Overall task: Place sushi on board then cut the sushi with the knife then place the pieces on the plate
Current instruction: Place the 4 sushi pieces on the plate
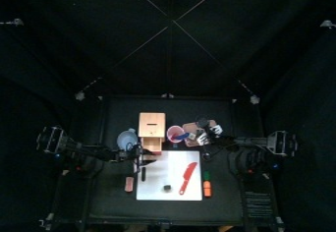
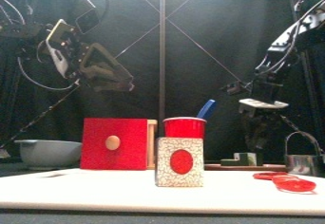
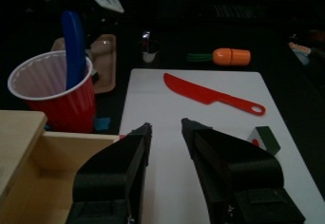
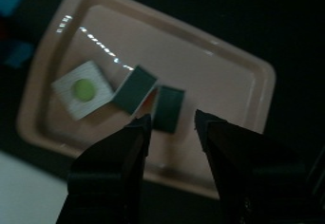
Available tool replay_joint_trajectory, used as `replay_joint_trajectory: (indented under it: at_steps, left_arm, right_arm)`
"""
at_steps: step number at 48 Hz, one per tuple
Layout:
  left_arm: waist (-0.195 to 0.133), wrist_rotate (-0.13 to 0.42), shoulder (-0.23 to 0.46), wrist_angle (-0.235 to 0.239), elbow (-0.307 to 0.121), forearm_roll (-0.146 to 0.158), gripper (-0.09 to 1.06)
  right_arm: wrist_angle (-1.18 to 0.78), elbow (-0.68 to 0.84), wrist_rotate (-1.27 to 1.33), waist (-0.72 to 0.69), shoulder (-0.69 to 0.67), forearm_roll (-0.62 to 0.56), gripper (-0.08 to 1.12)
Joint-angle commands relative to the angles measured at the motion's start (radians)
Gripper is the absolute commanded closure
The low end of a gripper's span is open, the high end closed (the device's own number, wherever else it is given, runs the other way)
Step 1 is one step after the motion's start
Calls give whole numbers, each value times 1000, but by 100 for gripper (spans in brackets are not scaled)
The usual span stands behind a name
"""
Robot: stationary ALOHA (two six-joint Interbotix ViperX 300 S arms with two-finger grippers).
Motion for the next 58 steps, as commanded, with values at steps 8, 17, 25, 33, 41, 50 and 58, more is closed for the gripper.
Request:
replay_joint_trajectory:
  at_steps: [8,17,25,33,41,50,58]
  left_arm:
    - [0,5,-3,-6,-20,3,23]
    - [2,5,-3,-6,-25,3,23]
    - [5,5,-3,-5,-31,3,23]
    - [6,5,-3,-6,-32,2,23]
    - [5,2,-3,-6,-31,2,23]
    - [3,2,2,-5,-32,2,23]
    - [3,2,8,-6,-29,2,23]
  right_arm:
    - [-12,-52,-5,245,-135,164,25]
    - [-308,-60,-6,430,-52,86,25]
    - [-540,-133,-5,515,91,-9,25]
    - [-543,-264,-5,566,238,-46,25]
    - [-517,-344,-5,578,316,-115,25]
    - [-503,-390,-3,575,360,-156,25]
    - [-505,-413,-3,584,385,-155,25]
